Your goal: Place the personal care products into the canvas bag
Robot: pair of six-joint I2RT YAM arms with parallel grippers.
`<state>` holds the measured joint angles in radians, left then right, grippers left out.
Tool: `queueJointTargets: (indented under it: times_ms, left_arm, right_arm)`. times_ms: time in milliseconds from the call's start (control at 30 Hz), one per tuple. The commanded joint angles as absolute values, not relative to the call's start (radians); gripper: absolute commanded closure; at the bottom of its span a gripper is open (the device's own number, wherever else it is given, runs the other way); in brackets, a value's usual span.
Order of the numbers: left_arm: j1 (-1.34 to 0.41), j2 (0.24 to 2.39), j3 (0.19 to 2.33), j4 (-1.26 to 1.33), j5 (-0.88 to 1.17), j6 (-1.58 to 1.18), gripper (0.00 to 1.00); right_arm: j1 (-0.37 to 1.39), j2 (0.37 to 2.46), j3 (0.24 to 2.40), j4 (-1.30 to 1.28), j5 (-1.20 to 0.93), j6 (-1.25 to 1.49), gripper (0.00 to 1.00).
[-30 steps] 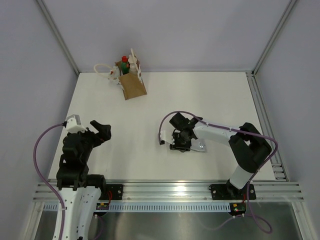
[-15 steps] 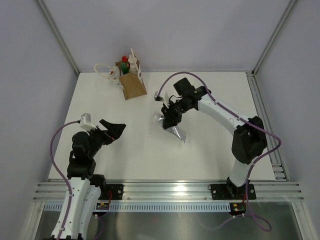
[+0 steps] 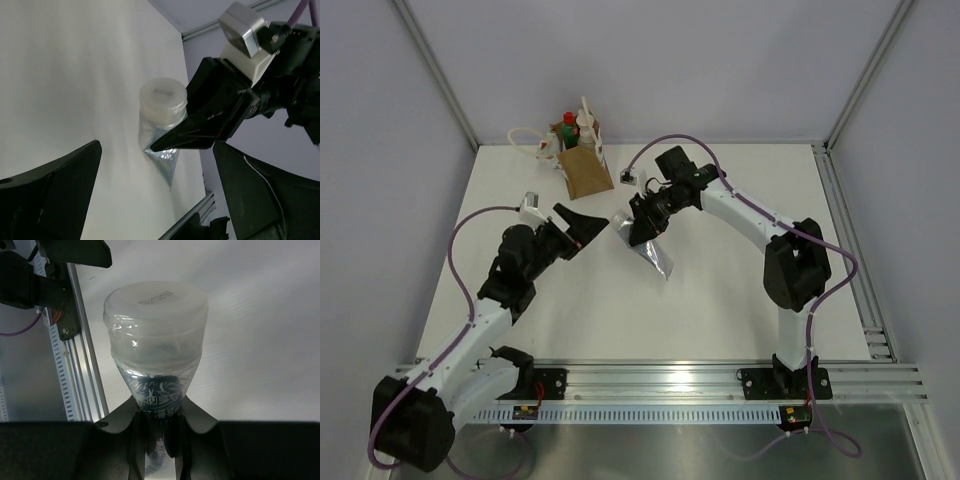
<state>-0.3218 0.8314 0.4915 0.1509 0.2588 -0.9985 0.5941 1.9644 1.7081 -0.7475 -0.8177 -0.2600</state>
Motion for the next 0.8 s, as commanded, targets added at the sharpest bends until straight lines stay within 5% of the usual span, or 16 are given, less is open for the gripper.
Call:
queueJointTargets:
  times_ms: [0,233,467,767]
  left_arm:
    - [-0.382,0.98,0.604,0.273,0.158,-1.058,0.01]
    - [-0.442,1.206,0.75,0.238,0.153,-1.062,0.04]
    - [-0.449,1.252,0.83,0.149,0.109,-1.017,0.35]
    - [-0.449,1.282,0.868,0.123,0.13,-1.002,0.25]
  right_arm:
    - [0.614,1.911,1.732,-0.693,-0.805,-0.262,0.86]
    - [0.618,1.872,1.689,-0.644,-0.784,-0.253,0.86]
    - [0.617,1.841,1.663,-0.604,-0.77,-0.249,0.85]
    - [0.618,1.835,1.666,-0.569,-0.767,-0.213,0.84]
